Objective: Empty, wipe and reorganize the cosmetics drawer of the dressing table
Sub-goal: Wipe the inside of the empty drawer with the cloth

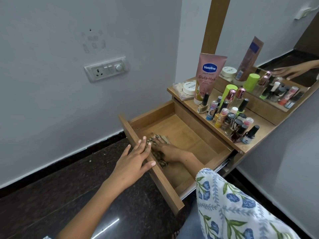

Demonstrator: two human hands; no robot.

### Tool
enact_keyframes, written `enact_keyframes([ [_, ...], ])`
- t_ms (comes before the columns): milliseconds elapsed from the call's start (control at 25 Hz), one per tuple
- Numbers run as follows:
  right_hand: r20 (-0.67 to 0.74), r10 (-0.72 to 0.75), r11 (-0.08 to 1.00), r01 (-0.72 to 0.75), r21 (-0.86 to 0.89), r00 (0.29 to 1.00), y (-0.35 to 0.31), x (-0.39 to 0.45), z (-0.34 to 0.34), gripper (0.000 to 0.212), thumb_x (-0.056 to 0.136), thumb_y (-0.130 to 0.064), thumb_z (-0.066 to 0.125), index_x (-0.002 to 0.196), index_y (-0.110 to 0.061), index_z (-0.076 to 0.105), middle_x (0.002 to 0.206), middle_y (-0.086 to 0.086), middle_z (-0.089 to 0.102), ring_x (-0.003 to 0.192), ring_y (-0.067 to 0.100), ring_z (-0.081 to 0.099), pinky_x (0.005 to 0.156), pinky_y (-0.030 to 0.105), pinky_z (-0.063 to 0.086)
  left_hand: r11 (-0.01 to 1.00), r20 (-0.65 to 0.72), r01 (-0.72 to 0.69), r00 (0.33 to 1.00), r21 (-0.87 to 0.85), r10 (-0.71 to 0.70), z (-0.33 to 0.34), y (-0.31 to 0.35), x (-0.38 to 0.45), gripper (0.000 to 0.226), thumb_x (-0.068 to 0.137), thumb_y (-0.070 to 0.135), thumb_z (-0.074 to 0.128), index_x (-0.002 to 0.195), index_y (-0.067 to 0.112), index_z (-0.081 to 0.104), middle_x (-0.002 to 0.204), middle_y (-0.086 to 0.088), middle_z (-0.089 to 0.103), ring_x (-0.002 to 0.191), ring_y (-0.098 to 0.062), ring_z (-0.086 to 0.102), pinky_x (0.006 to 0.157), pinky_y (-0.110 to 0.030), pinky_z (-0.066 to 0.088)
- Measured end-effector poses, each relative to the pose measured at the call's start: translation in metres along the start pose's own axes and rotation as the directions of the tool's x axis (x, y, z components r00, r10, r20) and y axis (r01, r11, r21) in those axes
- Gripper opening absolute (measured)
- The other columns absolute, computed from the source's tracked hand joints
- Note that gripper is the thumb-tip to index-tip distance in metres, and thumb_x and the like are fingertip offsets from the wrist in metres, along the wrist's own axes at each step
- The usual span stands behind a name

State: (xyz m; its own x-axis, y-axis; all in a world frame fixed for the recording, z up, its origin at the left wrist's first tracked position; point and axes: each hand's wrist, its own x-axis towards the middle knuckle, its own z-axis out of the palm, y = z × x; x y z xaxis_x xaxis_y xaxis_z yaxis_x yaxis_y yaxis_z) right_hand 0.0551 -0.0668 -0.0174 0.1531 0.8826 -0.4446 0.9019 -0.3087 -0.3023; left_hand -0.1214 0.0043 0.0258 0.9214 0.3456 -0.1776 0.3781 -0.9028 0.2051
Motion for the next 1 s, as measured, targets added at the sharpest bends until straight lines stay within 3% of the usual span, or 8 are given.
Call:
enact_keyframes([
  [240,0.141,0.01,0.977,0.02,-0.213,0.99,0.003,-0.045,0.008,0.074,0.093,-0.002,0.051,0.152,-0.028,0.015,0.161,0.002,-0.009,0.147,0.028,0.01,0.116,0.04,0.025,1.0,-0.006,-0.008,1.0,-0.008,0.008,0.001,-0.001,0.0,0.067,0.096,0.053,0.029,0.151,0.025,0.002,0.149,0.006,-0.025,0.136,-0.004,-0.021,0.116,-0.035,-0.009],
  [360,0.059,0.099,0.949,-0.076,-0.306,0.993,-0.003,-0.062,0.017,0.072,0.091,-0.001,0.055,0.15,-0.026,0.022,0.159,0.004,0.019,0.134,0.03,0.039,0.099,0.04,0.044,1.0,-0.007,-0.001,1.0,-0.011,0.0,0.002,-0.001,-0.001,0.068,0.096,0.054,0.029,0.151,0.024,0.001,0.149,0.006,-0.025,0.139,-0.006,-0.02,0.116,-0.035,-0.008],
  [480,-0.038,0.227,0.941,-0.23,-0.248,0.973,0.011,-0.061,0.009,0.074,0.088,-0.001,0.059,0.149,-0.026,0.025,0.144,0.007,0.043,0.117,0.026,0.055,0.086,0.036,0.051,1.0,-0.006,0.006,1.0,-0.012,-0.006,0.001,0.0,0.0,0.068,0.096,0.053,0.028,0.151,0.023,0.001,0.148,0.006,-0.026,0.143,-0.01,-0.015,0.116,-0.037,-0.007],
  [600,-0.028,0.343,0.922,-0.342,-0.18,0.939,0.048,-0.065,-0.012,0.076,0.087,-0.006,0.063,0.147,-0.033,0.027,0.153,0.006,0.031,0.127,0.029,0.047,0.098,0.041,0.048,1.0,-0.005,0.009,1.0,-0.012,-0.009,0.0,0.001,0.0,0.068,0.096,0.053,0.028,0.151,0.023,0.0,0.146,0.006,-0.027,0.143,-0.01,-0.014,0.116,-0.036,-0.007],
  [720,0.0,0.372,0.928,-0.372,0.034,0.928,0.073,-0.07,-0.023,0.079,0.083,-0.014,0.071,0.148,-0.026,0.028,0.161,-0.001,0.006,0.144,0.029,0.022,0.115,0.04,0.026,1.0,-0.004,0.009,1.0,-0.01,-0.009,0.0,0.002,0.001,0.068,0.096,0.053,0.028,0.151,0.023,0.0,0.146,0.005,-0.027,0.144,-0.011,-0.015,0.116,-0.036,-0.007],
  [800,-0.001,0.35,0.932,-0.349,0.096,0.937,0.068,-0.072,-0.019,0.076,0.082,-0.013,0.071,0.147,-0.026,0.032,0.16,0.001,0.01,0.143,0.03,0.024,0.114,0.038,0.026,1.0,-0.003,0.011,1.0,-0.004,-0.011,0.0,0.002,0.001,0.068,0.097,0.052,0.028,0.151,0.022,-0.001,0.146,0.005,-0.027,0.144,-0.012,-0.015,0.116,-0.036,-0.008],
  [880,0.018,0.317,0.943,-0.317,0.103,0.948,0.047,-0.07,-0.007,0.07,0.082,-0.01,0.07,0.143,-0.028,0.039,0.153,0.007,0.03,0.133,0.031,0.039,0.107,0.037,0.038,1.0,0.005,0.012,1.0,0.006,-0.012,-0.001,0.003,0.001,0.068,0.097,0.052,0.028,0.151,0.021,-0.001,0.148,0.003,-0.026,0.144,-0.012,-0.015,0.116,-0.036,-0.008],
  [1000,0.022,0.154,0.983,-0.151,-0.101,0.988,0.005,-0.062,0.016,0.063,0.088,-0.007,0.061,0.144,-0.023,0.037,0.143,0.013,0.042,0.119,0.029,0.052,0.096,0.036,0.049,1.0,0.019,0.015,1.0,0.018,-0.015,-0.002,0.003,0.001,0.068,0.097,0.052,0.026,0.151,0.02,-0.002,0.149,0.002,-0.027,0.144,-0.012,-0.016,0.116,-0.036,-0.008],
])
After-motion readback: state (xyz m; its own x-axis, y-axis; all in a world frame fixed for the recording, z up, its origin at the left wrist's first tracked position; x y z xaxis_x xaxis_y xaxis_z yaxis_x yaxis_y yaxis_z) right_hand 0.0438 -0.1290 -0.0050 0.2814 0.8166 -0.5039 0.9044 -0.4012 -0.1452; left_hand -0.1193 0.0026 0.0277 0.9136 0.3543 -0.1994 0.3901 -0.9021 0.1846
